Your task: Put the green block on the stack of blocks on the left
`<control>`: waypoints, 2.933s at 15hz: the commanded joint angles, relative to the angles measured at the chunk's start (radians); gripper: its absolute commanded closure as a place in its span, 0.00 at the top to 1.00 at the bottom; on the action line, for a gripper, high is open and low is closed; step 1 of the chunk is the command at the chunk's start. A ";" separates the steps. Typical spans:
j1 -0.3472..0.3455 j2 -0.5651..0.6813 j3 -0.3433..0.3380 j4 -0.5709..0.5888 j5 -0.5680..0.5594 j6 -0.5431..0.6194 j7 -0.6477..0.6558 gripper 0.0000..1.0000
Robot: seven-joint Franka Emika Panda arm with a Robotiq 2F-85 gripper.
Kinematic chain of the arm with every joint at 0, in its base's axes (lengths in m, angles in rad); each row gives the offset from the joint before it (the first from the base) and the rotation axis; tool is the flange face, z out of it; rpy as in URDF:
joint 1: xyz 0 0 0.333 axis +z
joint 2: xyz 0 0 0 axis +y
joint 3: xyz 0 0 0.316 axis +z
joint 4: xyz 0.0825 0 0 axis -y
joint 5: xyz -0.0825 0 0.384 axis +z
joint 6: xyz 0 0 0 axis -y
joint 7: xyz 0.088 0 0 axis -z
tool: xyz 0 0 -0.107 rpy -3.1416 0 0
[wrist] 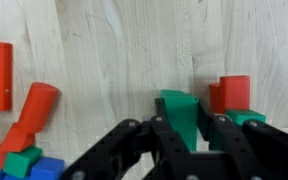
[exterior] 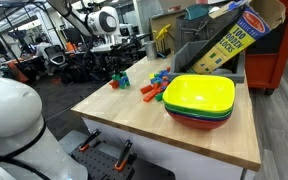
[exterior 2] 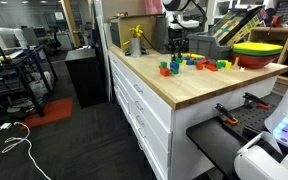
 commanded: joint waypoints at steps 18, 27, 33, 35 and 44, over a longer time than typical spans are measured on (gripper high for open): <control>-0.008 0.014 0.000 0.025 0.025 -0.014 -0.051 0.09; -0.007 0.030 0.000 0.048 0.023 -0.015 -0.049 0.09; -0.007 0.037 0.000 0.050 0.024 -0.014 -0.048 0.09; -0.007 0.041 -0.001 0.050 0.023 -0.015 -0.048 0.09; -0.011 0.040 -0.003 0.051 0.027 -0.020 -0.047 0.66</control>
